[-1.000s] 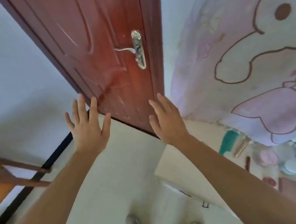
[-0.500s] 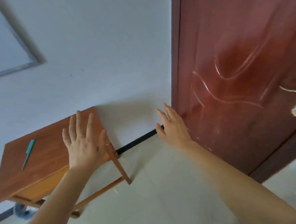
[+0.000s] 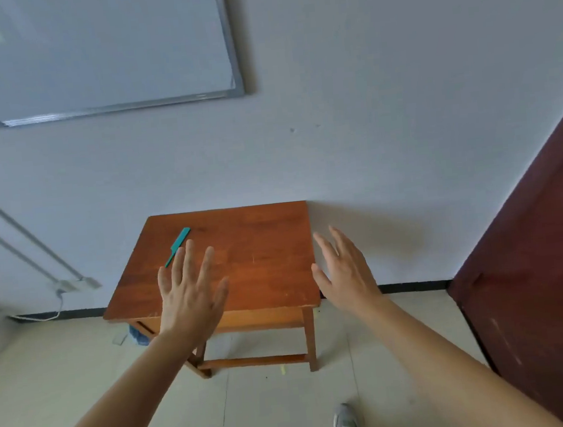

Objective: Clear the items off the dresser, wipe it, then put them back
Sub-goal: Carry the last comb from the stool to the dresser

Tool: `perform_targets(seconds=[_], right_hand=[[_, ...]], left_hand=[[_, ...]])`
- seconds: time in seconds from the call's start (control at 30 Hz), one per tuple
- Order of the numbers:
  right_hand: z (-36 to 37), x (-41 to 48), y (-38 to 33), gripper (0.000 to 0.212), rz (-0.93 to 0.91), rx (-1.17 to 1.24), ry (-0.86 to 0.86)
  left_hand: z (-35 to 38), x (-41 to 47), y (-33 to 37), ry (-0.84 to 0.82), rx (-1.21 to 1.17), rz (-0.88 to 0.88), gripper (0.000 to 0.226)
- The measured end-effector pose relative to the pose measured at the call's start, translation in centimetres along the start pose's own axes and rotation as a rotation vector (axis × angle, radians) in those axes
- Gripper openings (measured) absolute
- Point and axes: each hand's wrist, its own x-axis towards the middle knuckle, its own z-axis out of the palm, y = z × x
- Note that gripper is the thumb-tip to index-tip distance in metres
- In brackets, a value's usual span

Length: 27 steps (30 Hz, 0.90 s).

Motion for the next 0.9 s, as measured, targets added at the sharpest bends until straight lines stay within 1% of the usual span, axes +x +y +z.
perform_targets(seconds=[0.1, 0.17, 0.23, 0.3, 0.37, 0.5, 0.63, 0.7, 0.83, 0.9], right_hand=[[1.4, 6.1, 0.2, 0.062, -0.034, 0.014, -0.080], [2.2, 10.1, 0.1, 0.064, -0.075, 0.023, -0.131], [3.0, 13.9, -0.6, 0.065, -0.122, 0.021, -0.168], [4.2, 17.2, -1.5, 0.066, -0.159, 0.021, -0.208], [5.7, 19.7, -2.7, 0.067, -0.192, 0.009, -0.261], [9.3, 23.5, -5.9, 0.069, -0.231, -0.014, -0.350], [12.9, 26.0, -8.7, 0.070, -0.203, -0.018, -0.387], [14.8, 27.3, -9.9, 0.070, -0.159, -0.022, -0.394], [18.9, 29.0, -11.2, 0.070, -0.003, -0.046, -0.406], [21.5, 28.4, -11.9, 0.070, 0.078, -0.072, -0.452]], left_hand=[[1.3, 3.0, -2.4, -0.153, 0.080, -0.123, 0.069], [2.0, 4.6, -4.0, -0.216, 0.126, -0.198, 0.071], [2.3, 6.1, -5.4, -0.235, 0.148, -0.273, 0.069], [2.4, 7.4, -6.6, -0.245, 0.120, -0.352, 0.067], [2.7, 8.4, -7.8, -0.247, 0.095, -0.391, 0.065], [4.0, 10.9, -11.4, -0.251, 0.099, -0.401, 0.067], [6.4, 14.3, -16.1, -0.291, 0.084, -0.390, 0.068], [8.1, 16.8, -18.7, -0.329, 0.089, -0.354, 0.069], [11.7, 22.2, -22.9, -0.431, 0.047, -0.308, 0.073], [13.7, 24.1, -24.0, -0.506, -0.003, -0.280, 0.075]])
